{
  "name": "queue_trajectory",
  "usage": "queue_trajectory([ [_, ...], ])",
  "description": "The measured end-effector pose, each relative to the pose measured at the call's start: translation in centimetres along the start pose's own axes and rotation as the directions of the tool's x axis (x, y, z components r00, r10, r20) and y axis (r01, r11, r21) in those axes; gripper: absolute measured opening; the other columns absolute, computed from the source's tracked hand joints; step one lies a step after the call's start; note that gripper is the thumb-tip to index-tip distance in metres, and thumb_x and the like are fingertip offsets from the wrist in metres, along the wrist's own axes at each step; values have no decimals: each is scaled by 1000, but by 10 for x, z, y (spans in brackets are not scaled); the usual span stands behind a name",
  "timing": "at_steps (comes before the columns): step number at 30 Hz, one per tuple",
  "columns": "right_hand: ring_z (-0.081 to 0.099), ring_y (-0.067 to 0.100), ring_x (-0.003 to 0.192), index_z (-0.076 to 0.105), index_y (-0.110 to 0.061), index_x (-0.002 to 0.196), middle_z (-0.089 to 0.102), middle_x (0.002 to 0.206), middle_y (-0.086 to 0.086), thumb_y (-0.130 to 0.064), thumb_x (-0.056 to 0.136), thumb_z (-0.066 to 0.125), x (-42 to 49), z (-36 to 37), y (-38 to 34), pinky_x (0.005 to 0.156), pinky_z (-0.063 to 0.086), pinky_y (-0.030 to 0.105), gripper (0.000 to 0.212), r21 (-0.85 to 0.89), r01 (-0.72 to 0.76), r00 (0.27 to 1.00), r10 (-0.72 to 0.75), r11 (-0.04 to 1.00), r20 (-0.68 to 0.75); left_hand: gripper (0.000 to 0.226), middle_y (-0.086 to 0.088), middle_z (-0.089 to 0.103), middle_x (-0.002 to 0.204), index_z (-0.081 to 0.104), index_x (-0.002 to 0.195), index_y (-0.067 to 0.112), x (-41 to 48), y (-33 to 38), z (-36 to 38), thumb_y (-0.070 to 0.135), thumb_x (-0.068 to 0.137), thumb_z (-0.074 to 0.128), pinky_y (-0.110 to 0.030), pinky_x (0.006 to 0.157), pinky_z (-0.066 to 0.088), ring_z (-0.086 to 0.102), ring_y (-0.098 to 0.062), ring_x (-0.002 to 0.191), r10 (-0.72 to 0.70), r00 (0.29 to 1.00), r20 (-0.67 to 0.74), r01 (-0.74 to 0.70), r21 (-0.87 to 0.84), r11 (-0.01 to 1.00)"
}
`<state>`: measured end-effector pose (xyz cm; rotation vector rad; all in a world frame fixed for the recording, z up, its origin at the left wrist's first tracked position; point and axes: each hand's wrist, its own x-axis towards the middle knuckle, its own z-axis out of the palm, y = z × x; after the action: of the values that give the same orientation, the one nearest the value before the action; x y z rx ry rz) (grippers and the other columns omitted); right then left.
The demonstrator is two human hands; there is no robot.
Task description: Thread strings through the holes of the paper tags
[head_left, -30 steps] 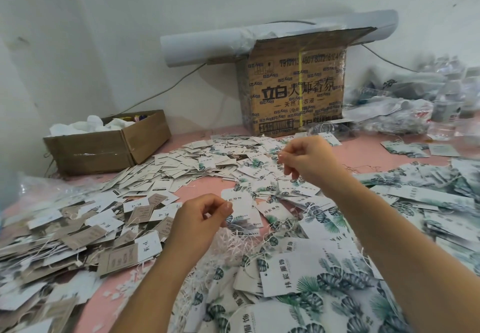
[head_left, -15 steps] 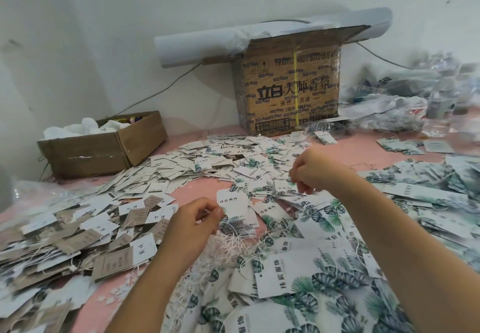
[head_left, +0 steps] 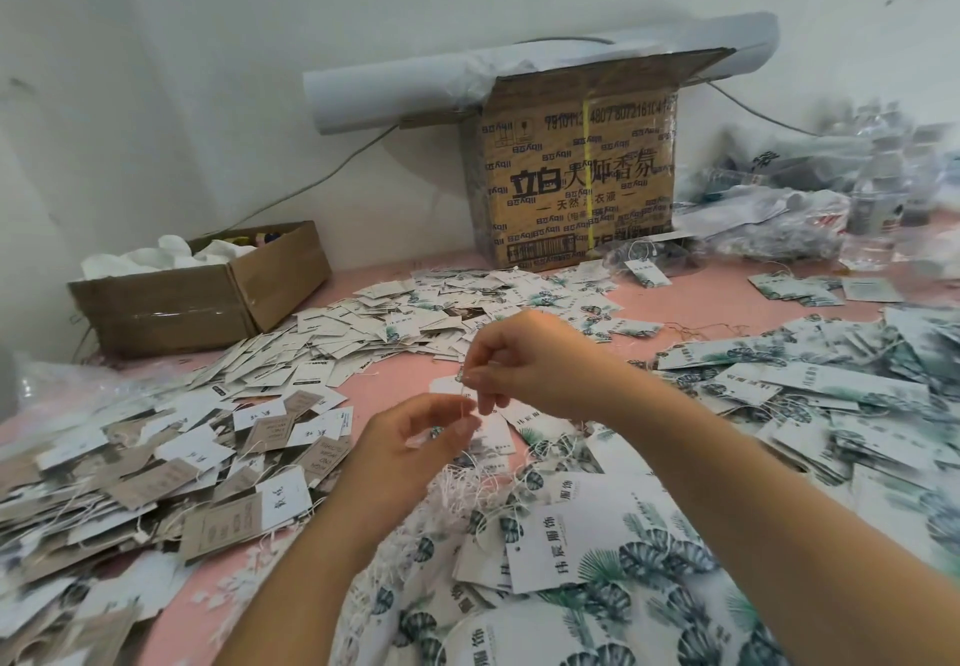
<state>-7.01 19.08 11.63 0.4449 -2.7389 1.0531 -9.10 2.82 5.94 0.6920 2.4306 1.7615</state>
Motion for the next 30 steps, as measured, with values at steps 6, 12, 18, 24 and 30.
queue_trajectory([
  [6,61,9,57,60,-18,76,67,66,-7,-20,92,55,1,-16,15,53,50,23,17,-170,-167,973,134,971,-190,12,6,68,63,67,85,9,1,-4,-4,17,89,59,-7,46,35,47,8,40,-35,999,2,35,1,999],
  [12,65,13,66,57,-21,70,65,61,-10,-17,91,58,-2,-23,17,72,56,34,21,-72,-144,988,140,987,-59,41,23,59,109,54,108,45,-2,-5,-1,52,68,61,-15,58,40,59,7,71,-22,1000,0,22,66,998],
  [18,65,9,67,63,-21,78,66,67,-10,-17,88,62,-2,-4,-2,71,56,27,11,-78,78,996,-75,994,38,42,16,68,104,53,113,41,-3,1,5,37,73,64,-10,49,42,55,5,52,28,994,110,-12,-137,991],
  [24,63,19,63,58,-19,73,63,63,-7,-16,91,55,-1,-21,12,66,56,34,18,-80,-101,971,81,992,-227,15,3,60,58,70,83,14,1,-5,1,22,84,58,-16,42,29,36,-6,42,-44,998,35,51,-220,974],
  [30,60,12,64,68,-3,90,71,77,3,-10,89,55,-7,-45,47,69,55,28,14,-376,-446,879,477,812,-11,22,5,53,51,69,81,10,5,-12,-4,16,93,51,-12,39,27,33,-3,39,-71,994,-78,54,-206,977],
])
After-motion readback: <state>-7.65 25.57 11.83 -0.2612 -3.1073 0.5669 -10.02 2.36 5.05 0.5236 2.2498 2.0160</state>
